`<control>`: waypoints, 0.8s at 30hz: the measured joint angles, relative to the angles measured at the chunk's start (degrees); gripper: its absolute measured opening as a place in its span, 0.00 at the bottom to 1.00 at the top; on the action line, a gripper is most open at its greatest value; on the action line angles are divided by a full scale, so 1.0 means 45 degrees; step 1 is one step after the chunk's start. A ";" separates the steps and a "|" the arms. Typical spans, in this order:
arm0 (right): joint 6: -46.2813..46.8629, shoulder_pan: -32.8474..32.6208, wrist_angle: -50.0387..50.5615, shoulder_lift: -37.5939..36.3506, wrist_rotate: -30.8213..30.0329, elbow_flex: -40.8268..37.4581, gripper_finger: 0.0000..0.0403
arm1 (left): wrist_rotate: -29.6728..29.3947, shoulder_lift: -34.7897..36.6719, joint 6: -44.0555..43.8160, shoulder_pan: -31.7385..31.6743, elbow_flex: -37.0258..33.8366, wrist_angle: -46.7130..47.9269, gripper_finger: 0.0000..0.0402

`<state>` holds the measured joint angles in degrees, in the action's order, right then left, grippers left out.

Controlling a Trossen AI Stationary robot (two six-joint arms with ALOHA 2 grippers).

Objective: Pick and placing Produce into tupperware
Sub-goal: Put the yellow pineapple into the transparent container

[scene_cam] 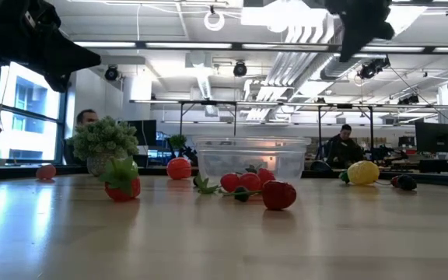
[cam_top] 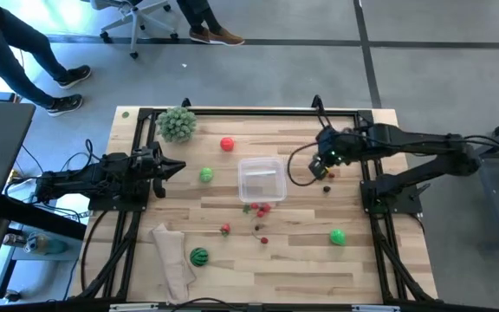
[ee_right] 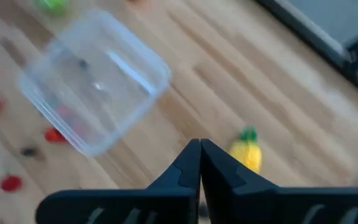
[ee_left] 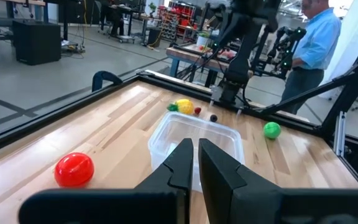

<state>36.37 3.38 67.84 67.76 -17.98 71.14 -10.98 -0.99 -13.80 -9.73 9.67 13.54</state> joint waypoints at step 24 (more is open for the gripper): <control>-0.0908 0.3045 -0.0982 -0.0028 0.0317 -0.3123 0.47 | 0.0000 -0.0001 0.0000 0.0004 0.0000 0.0010 0.04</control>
<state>32.28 17.08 63.42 67.63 -16.55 57.08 -10.98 -0.99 -13.80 -9.72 9.67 13.58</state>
